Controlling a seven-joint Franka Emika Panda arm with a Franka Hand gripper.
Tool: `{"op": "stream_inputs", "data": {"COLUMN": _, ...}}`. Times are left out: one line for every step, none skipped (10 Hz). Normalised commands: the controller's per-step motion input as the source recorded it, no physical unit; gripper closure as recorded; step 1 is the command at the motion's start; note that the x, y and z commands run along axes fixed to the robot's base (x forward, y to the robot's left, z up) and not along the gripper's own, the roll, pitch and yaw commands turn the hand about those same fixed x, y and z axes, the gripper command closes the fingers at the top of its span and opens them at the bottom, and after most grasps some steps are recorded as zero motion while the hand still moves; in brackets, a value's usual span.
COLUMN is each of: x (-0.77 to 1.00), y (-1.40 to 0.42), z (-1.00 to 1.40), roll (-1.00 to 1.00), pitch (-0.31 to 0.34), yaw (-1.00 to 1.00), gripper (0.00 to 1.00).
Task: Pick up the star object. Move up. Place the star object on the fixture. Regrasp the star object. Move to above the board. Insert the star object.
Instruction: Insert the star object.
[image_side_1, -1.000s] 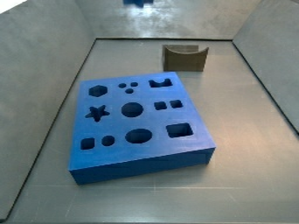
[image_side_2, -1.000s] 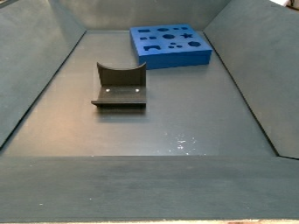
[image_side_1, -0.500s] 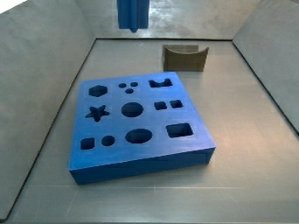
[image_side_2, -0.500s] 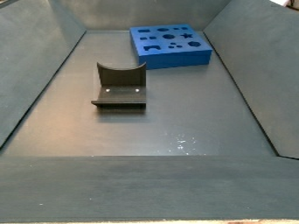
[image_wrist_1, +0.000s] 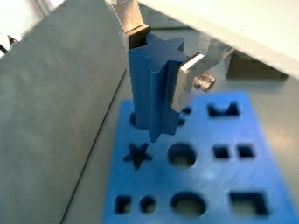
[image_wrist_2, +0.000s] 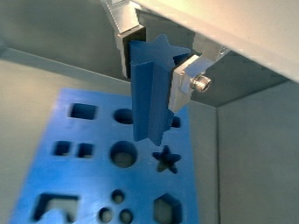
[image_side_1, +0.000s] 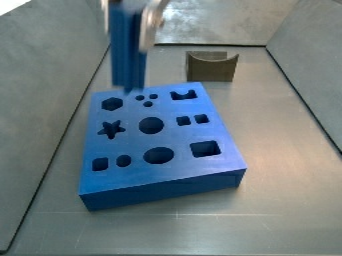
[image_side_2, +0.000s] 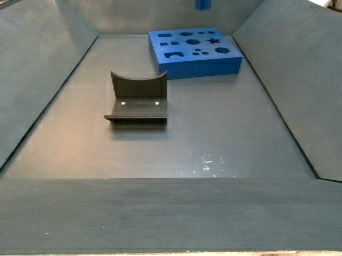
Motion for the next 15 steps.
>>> {"op": "stream_inputs", "data": {"x": -0.16, "y": -0.05, "z": -0.01, "roll": 0.0, "pitch": -0.071, "yaw": 0.15, "gripper": 1.0}}
{"op": "stream_inputs", "data": {"x": 0.0, "y": 0.0, "z": -0.02, "roll": 0.0, "pitch": 0.0, "yaw": 0.0, "gripper": 1.0}}
{"op": "stream_inputs", "data": {"x": 0.0, "y": 0.06, "z": -0.37, "roll": 0.0, "pitch": 0.0, "yaw": 0.0, "gripper": 1.0}}
{"op": "stream_inputs", "data": {"x": -0.27, "y": 0.17, "z": -0.81, "roll": 0.0, "pitch": -0.131, "yaw": 0.18, "gripper": 1.0}}
{"op": "stream_inputs", "data": {"x": -0.12, "y": 0.15, "z": -0.48, "roll": 0.0, "pitch": -0.063, "yaw": 0.42, "gripper": 1.0}}
{"op": "stream_inputs", "data": {"x": -0.01, "y": 0.0, "z": -0.08, "roll": -0.18, "pitch": -0.063, "yaw": 0.03, "gripper": 1.0}}
{"op": "stream_inputs", "data": {"x": 0.0, "y": 0.0, "z": -0.25, "roll": 0.0, "pitch": 0.0, "yaw": 0.11, "gripper": 1.0}}
{"op": "stream_inputs", "data": {"x": -0.01, "y": 0.02, "z": -0.72, "roll": 0.19, "pitch": -0.029, "yaw": 0.37, "gripper": 1.0}}
{"op": "stream_inputs", "data": {"x": -0.12, "y": 0.0, "z": -0.5, "roll": 0.0, "pitch": -0.023, "yaw": 0.27, "gripper": 1.0}}
{"op": "stream_inputs", "data": {"x": -0.01, "y": 0.0, "z": 0.0, "roll": 0.0, "pitch": -0.011, "yaw": 0.0, "gripper": 1.0}}
{"op": "stream_inputs", "data": {"x": 0.0, "y": 0.0, "z": -0.05, "roll": 0.0, "pitch": 0.0, "yaw": 0.0, "gripper": 1.0}}
{"op": "stream_inputs", "data": {"x": -0.07, "y": 0.0, "z": -0.25, "roll": 0.0, "pitch": 0.0, "yaw": 0.0, "gripper": 1.0}}
{"op": "stream_inputs", "data": {"x": -0.25, "y": 0.0, "z": -0.37, "roll": 0.0, "pitch": -0.051, "yaw": 0.0, "gripper": 1.0}}
{"op": "stream_inputs", "data": {"x": -0.47, "y": 0.0, "z": -0.49, "roll": 0.04, "pitch": -0.123, "yaw": 0.0, "gripper": 1.0}}
{"op": "stream_inputs", "data": {"x": -0.17, "y": 0.0, "z": -0.04, "roll": 0.0, "pitch": 0.0, "yaw": 0.0, "gripper": 1.0}}
